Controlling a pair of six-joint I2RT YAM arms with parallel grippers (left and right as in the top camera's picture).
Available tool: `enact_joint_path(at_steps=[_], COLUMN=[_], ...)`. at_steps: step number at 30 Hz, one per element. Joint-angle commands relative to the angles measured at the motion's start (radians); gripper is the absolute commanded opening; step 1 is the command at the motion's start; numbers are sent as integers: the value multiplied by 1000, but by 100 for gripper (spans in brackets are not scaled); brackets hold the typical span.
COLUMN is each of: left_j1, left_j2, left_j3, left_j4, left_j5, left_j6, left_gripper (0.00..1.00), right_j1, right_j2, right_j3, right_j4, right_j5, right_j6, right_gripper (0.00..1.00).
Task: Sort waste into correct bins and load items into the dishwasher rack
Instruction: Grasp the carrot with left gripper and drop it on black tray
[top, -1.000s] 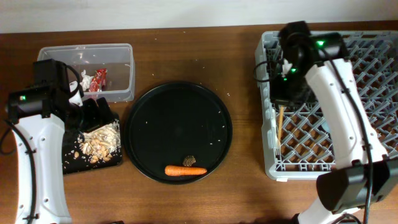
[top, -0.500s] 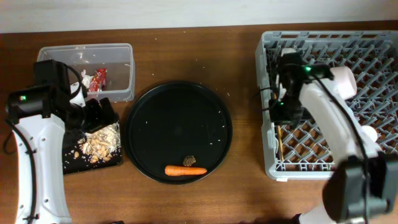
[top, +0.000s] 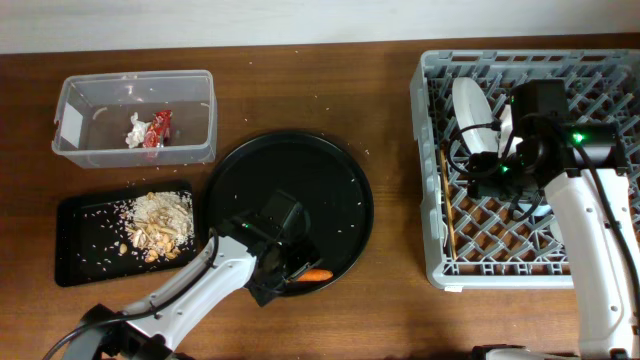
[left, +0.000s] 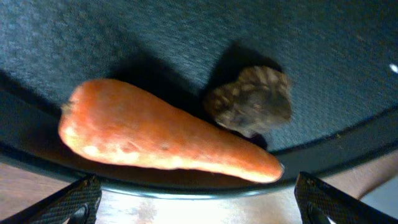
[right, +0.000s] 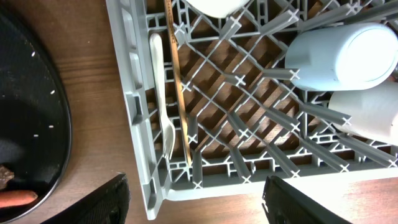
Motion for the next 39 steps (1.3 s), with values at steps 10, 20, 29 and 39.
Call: enact_joint_path(at_steps=[10, 20, 29, 39], left_j1=[43, 232, 646, 1035], left_j2=[167, 34, -250, 95], left_j3=[-34, 8, 47, 46], left_j4=[102, 104, 104, 212], left_j5=[-122, -145, -371, -342], left_j6=[8, 266, 495, 500], left_gripper=[49, 22, 21, 35], right_j1=[-8, -8, -8, -8], right_j2=[2, 2, 2, 2], right_j3=[-1, -1, -1, -1], right_j4=[-5, -4, -5, -8], right_j5=[-2, 2, 1, 1], right_j6=[4, 4, 4, 4], right_gripper=[72, 72, 72, 72])
